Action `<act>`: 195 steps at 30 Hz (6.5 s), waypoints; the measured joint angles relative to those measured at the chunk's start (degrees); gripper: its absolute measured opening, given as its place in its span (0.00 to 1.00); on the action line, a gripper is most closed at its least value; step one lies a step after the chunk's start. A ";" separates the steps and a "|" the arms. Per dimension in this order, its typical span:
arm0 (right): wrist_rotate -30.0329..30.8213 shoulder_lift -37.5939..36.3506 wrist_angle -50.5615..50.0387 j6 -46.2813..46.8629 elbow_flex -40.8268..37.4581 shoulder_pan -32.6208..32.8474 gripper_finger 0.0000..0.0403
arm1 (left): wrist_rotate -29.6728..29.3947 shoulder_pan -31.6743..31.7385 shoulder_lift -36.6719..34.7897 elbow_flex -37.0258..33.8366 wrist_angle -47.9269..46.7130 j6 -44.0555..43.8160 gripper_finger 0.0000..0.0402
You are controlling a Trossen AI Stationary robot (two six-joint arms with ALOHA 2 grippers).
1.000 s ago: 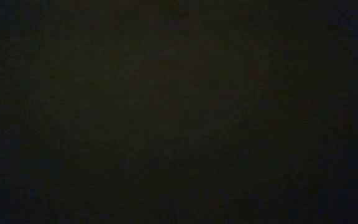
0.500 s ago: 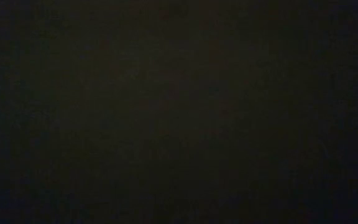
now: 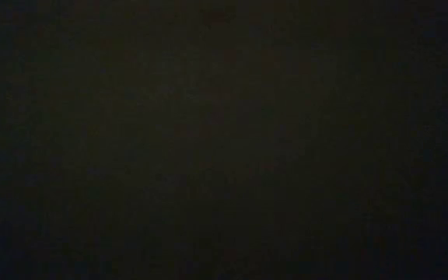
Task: Sort clothes
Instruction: Put the green polo into the white laundry bin, then put the white shirt into the blue laundry bin
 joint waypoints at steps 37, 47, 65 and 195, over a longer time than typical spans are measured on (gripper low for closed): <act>0.00 0.00 -0.02 0.46 -0.09 0.00 0.41 | 18.78 1.46 8.20 -3.72 -5.29 -9.19 0.00; 0.00 0.00 0.00 0.11 -0.16 0.00 0.40 | 15.73 0.28 6.89 0.50 -5.99 -8.71 0.00; -0.03 0.00 0.00 0.09 -0.26 0.00 0.40 | 12.20 -1.39 5.25 0.72 -0.32 -6.22 0.00; -0.05 -2.32 12.54 -5.46 -13.08 0.00 0.39 | -5.14 -3.02 1.74 0.69 -19.27 -1.22 0.00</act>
